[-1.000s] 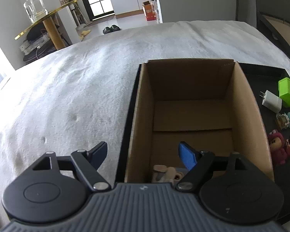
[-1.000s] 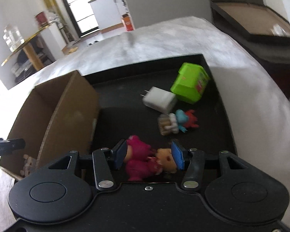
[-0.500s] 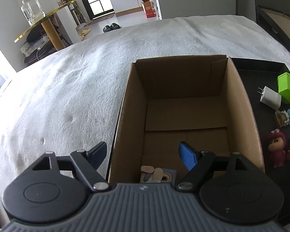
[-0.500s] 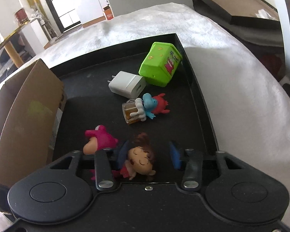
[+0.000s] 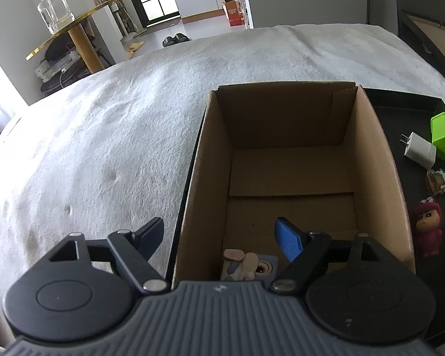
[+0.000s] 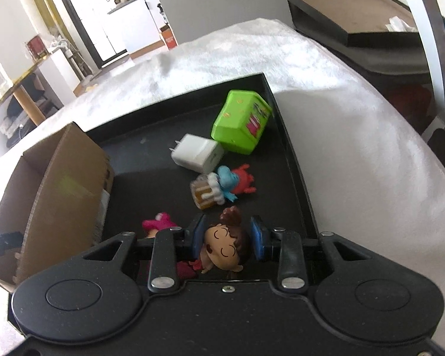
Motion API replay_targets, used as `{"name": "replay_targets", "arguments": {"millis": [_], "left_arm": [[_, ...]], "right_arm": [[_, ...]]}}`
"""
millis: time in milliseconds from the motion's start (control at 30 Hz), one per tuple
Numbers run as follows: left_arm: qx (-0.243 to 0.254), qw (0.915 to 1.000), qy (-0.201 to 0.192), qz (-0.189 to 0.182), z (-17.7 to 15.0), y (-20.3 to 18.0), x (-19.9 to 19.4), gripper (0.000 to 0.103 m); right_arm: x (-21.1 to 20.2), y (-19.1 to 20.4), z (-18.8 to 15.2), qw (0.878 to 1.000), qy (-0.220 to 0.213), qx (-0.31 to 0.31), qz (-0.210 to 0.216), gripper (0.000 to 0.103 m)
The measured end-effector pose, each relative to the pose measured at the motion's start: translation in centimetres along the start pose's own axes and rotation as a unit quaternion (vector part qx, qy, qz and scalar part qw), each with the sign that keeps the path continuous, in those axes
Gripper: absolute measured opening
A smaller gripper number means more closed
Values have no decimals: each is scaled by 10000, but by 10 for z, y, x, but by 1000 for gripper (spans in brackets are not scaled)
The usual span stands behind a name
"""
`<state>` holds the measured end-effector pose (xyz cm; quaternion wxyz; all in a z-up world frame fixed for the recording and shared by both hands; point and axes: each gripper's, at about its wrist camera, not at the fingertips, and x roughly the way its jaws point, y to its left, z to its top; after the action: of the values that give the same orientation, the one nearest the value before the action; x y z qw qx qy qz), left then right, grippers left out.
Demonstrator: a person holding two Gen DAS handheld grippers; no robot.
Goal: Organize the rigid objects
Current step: 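Carry the doll with the right gripper into the box and open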
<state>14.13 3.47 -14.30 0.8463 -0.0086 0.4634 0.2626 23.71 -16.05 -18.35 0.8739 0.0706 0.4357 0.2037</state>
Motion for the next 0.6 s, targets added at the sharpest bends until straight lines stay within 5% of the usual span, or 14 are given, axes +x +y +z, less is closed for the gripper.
{"name": "replay_targets", "arguments": {"millis": [600], "left_arm": [[-281,9994,-68,-196,-13,25,3,80]], "right_arm": [[-8,57,14,9980,-252,-435,392,32]]}}
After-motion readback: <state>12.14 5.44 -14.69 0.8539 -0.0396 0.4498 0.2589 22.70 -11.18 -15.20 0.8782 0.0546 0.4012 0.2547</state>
